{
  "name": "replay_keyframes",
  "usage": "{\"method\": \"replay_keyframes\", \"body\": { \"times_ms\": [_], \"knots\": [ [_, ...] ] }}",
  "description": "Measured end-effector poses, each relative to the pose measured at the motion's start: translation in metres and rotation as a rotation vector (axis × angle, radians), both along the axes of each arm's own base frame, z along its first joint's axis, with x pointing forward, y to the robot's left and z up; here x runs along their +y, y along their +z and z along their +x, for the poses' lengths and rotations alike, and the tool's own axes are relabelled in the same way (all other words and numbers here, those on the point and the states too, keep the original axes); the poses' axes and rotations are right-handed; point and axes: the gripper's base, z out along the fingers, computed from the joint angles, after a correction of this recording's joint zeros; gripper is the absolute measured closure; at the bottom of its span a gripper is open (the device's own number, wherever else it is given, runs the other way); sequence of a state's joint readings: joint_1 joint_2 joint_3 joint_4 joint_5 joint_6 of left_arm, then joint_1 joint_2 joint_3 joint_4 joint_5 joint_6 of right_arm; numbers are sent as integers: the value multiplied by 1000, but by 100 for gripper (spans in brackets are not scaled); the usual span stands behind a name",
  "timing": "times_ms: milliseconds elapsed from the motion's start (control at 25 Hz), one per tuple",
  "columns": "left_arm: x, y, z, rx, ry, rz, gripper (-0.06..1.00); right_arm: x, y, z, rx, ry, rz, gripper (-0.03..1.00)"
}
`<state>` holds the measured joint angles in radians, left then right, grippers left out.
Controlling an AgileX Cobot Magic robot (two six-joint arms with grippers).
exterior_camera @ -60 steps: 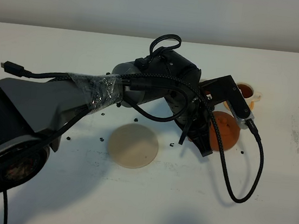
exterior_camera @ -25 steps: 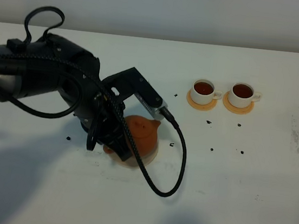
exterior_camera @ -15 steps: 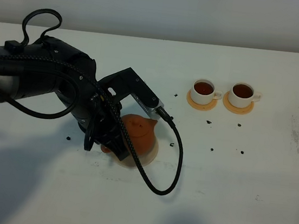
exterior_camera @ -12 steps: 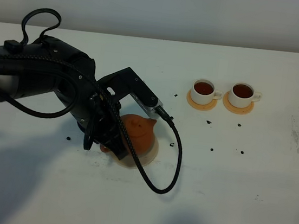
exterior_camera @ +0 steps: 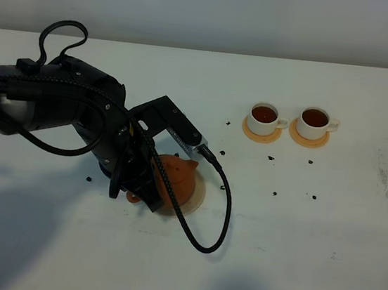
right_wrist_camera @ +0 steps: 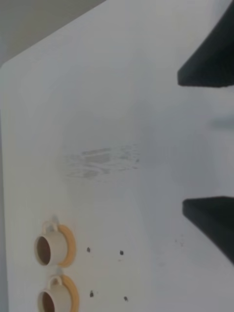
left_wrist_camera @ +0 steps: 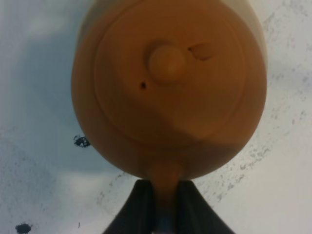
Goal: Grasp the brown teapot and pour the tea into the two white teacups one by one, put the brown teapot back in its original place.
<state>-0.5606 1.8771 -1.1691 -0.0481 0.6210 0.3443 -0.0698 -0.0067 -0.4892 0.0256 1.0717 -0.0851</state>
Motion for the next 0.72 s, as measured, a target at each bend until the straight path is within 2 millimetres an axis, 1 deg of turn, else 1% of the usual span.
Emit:
{"method": "replay_keyframes", "body": {
  "times_ms": [320,400,480,720],
  "knots": [
    [0,-1,0,-14,-35,3,86,0,0,0,0,0,0,45],
    [0,-1,0,-15,-48,6,84,0,0,0,0,0,0,45],
    [0,-1,0,-15,-54,8,80,0,0,0,0,0,0,45],
    [0,-1,0,-7,-41,-3,61,0,0,0,0,0,0,45]
  ]
}}
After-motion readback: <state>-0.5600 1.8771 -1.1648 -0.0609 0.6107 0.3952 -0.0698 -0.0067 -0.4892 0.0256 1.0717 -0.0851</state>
